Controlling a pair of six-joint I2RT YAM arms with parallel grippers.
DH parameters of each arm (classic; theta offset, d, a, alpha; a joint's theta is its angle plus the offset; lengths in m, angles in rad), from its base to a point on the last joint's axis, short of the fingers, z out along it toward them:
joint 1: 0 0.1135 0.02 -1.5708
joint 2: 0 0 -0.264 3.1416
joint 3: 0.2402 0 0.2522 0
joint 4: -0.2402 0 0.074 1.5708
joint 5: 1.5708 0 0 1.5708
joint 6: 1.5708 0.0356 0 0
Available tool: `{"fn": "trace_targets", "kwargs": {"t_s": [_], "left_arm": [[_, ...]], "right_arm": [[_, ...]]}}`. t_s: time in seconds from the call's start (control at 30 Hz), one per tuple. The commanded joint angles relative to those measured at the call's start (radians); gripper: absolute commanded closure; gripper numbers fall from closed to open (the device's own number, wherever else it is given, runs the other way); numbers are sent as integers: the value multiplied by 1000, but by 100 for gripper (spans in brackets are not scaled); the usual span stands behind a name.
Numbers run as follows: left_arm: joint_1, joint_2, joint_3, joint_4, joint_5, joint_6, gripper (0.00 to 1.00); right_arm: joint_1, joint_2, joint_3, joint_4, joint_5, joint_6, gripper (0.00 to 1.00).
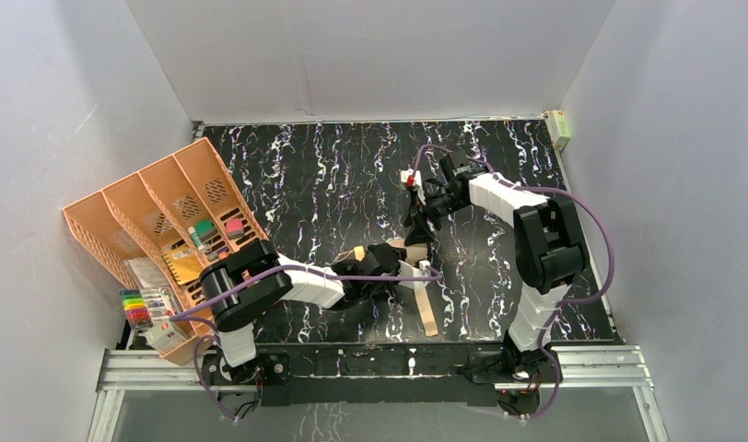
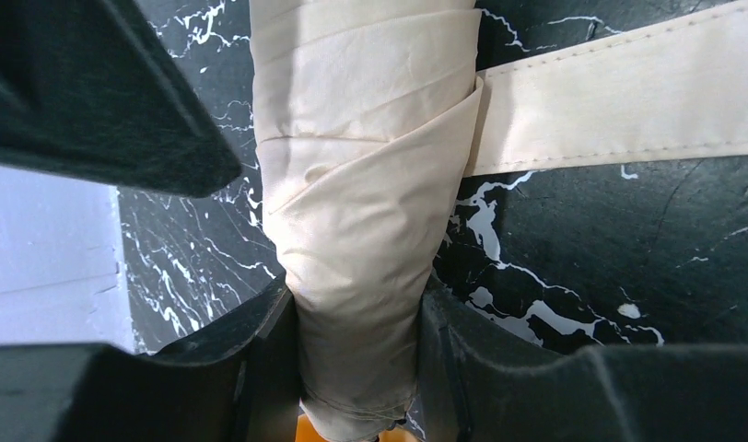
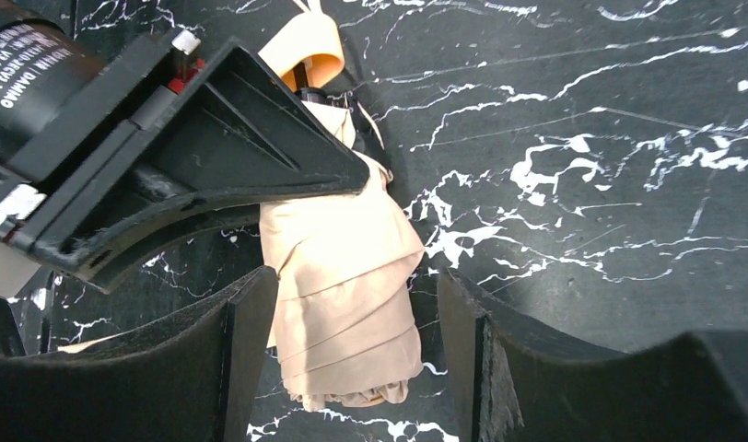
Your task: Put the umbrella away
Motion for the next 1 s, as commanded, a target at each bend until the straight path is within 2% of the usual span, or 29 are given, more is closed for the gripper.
{"fn": "trace_targets", "kwargs": {"t_s": [0.0, 0.2, 0.33, 0.53, 0.6, 0.9, 0.93, 0.97], "left_arm": [[-11, 68, -62, -113, -74, 45, 100], [-26, 80, -69, -103, -80, 66, 100], [-30, 77, -71, -105, -77, 68, 100], [-30, 76, -71, -103, -73, 67, 100], [-30, 75, -68, -102, -70, 59, 100], [-30, 33, -74, -55, -80, 14, 100], [-30, 24, -74, -50, -82, 5, 98], [-30, 7, -73, -47, -85, -4, 91]], "right_arm": [[9, 57, 64, -169, -23, -116, 27], [38, 100, 74, -158, 32, -108, 23], [55, 114, 51, -77, 164, -44, 20], [65, 133, 29, -78, 245, -45, 21], [70, 139, 18, -75, 276, -42, 25], [74, 172, 13, -66, 403, -17, 60], [76, 171, 10, -61, 409, -14, 62], [76, 170, 7, -54, 416, -12, 63]]}}
